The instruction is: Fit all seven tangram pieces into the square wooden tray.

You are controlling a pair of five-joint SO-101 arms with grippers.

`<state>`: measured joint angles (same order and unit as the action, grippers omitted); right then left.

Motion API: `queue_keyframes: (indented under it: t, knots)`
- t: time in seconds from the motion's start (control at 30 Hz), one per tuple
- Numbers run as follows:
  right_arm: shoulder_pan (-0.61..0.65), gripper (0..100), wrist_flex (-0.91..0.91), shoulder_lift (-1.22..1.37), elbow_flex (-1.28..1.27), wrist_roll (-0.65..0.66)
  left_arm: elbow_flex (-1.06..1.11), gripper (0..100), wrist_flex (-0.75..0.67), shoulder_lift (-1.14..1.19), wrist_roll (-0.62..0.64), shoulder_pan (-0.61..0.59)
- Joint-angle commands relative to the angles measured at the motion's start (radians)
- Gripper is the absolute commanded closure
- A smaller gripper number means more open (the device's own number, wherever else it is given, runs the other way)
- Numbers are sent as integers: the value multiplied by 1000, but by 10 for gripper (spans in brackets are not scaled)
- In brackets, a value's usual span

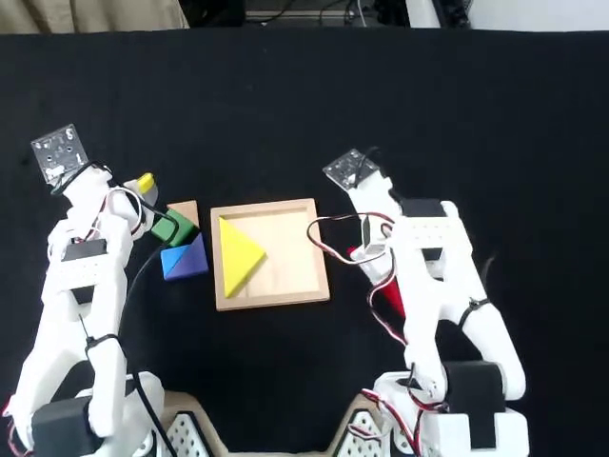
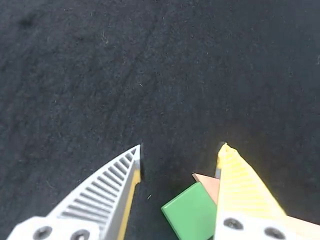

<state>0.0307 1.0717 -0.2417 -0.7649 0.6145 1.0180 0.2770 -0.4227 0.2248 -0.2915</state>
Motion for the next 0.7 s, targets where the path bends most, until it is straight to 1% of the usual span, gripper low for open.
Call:
queue_keyframes:
  t: [0.0,0.1,0.23,0.27,0.33,0.4,0.5,0.57,0.67]
  knots:
    - [8,988,86,-62,114,68,-7,755,-23,-29,2,7]
    - [55,988,210,-64,240,176,-7,755,-23,-29,2,7]
    - [166,988,347,-50,349,428,-7,755,-25,-29,0,-1]
    - [199,988,365,-48,364,468,-7,755,-26,-29,0,-4]
    - [281,988,376,-47,392,491,-12,755,-26,-29,0,-28]
    - [364,988,376,-47,414,477,-15,755,-34,-29,0,-56]
    - [473,988,365,-45,424,471,13,755,-86,-29,0,-94]
    - [519,988,324,-42,414,470,33,755,-117,-31,5,-111]
    - [546,988,269,5,403,470,42,755,-120,-31,6,-117]
